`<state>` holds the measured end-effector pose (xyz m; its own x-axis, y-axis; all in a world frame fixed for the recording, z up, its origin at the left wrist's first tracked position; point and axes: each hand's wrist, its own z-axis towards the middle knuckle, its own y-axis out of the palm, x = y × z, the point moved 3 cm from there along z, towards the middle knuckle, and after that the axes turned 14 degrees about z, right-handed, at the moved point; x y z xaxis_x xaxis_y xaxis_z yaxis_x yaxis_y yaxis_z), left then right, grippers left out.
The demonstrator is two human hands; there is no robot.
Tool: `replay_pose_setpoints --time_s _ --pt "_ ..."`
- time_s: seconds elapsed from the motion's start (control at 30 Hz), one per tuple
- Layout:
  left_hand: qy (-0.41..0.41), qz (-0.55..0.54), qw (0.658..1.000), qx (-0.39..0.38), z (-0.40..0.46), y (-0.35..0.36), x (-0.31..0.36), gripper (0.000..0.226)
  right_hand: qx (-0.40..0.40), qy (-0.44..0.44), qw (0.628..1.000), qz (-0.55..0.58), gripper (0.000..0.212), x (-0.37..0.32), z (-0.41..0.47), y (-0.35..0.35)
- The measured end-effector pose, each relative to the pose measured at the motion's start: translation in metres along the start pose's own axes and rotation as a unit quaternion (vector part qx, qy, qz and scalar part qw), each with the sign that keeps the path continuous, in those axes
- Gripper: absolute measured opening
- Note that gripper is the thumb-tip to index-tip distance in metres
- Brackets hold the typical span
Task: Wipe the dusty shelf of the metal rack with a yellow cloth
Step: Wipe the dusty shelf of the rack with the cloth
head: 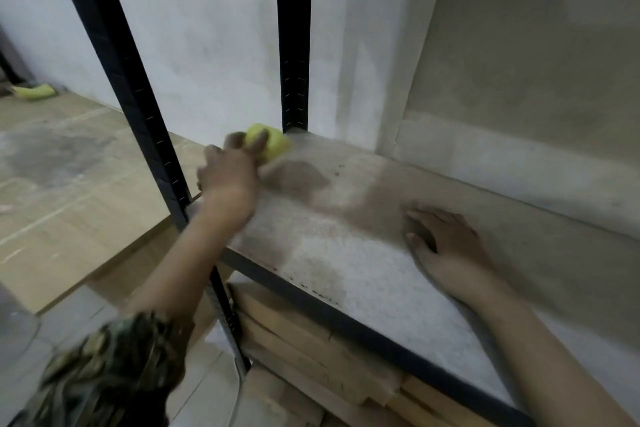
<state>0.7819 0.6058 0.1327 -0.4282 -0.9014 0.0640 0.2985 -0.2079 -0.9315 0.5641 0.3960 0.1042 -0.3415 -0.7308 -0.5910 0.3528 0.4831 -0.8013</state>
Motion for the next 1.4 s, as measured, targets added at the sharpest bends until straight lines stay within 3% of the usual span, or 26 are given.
replay_pose_setpoints --time_s 0.13,0.23,0.4,0.5,0.67,0.77,0.9,1.03,1.2,1.3,1.4 --pt "0.125 0.014 0.992 -0.001 -0.085 -0.001 0.035 0.052 -0.009 0.006 1.000 -0.010 0.045 0.001 0.000 0.000" --pt "0.104 -0.027 0.994 0.014 -0.087 0.009 0.026 0.044 -0.011 0.004 1.000 -0.016 0.045 0.000 -0.001 0.001" --pt "0.040 0.080 0.995 -0.055 -0.019 0.027 -0.007 0.042 -0.015 0.006 1.000 -0.012 0.045 0.000 -0.003 0.000" --pt "0.010 0.075 0.997 -0.026 0.012 0.033 -0.024 0.040 -0.006 -0.003 1.000 -0.005 0.045 0.000 -0.003 0.001" --pt "-0.021 -0.027 0.999 0.030 0.024 0.018 -0.028 0.056 -0.007 0.000 1.000 -0.010 0.045 0.000 -0.002 0.000" --pt "0.063 -0.011 0.997 0.042 -0.006 0.012 -0.021 0.053 -0.009 -0.001 1.000 -0.009 0.045 0.000 -0.001 0.000" --pt "0.138 0.002 0.990 -0.032 -0.025 0.026 -0.022 0.039 -0.009 0.005 1.000 -0.009 0.045 -0.002 -0.001 0.000" --pt "0.160 0.012 0.983 -0.092 -0.016 0.021 -0.028 0.063 -0.006 0.006 1.000 -0.008 0.044 -0.003 -0.001 0.000" --pt "0.148 0.006 0.988 -0.041 -0.018 0.016 -0.023 0.048 -0.008 0.008 1.000 -0.005 0.044 -0.003 0.000 0.000" --pt "0.166 0.009 0.985 -0.037 -0.038 0.010 -0.018 0.059 -0.008 0.014 1.000 -0.013 0.043 -0.004 0.000 0.001" --pt "0.250 -0.024 0.968 -0.018 -0.085 -0.012 0.010 0.064 -0.008 0.016 1.000 -0.016 0.043 -0.004 0.001 0.001"
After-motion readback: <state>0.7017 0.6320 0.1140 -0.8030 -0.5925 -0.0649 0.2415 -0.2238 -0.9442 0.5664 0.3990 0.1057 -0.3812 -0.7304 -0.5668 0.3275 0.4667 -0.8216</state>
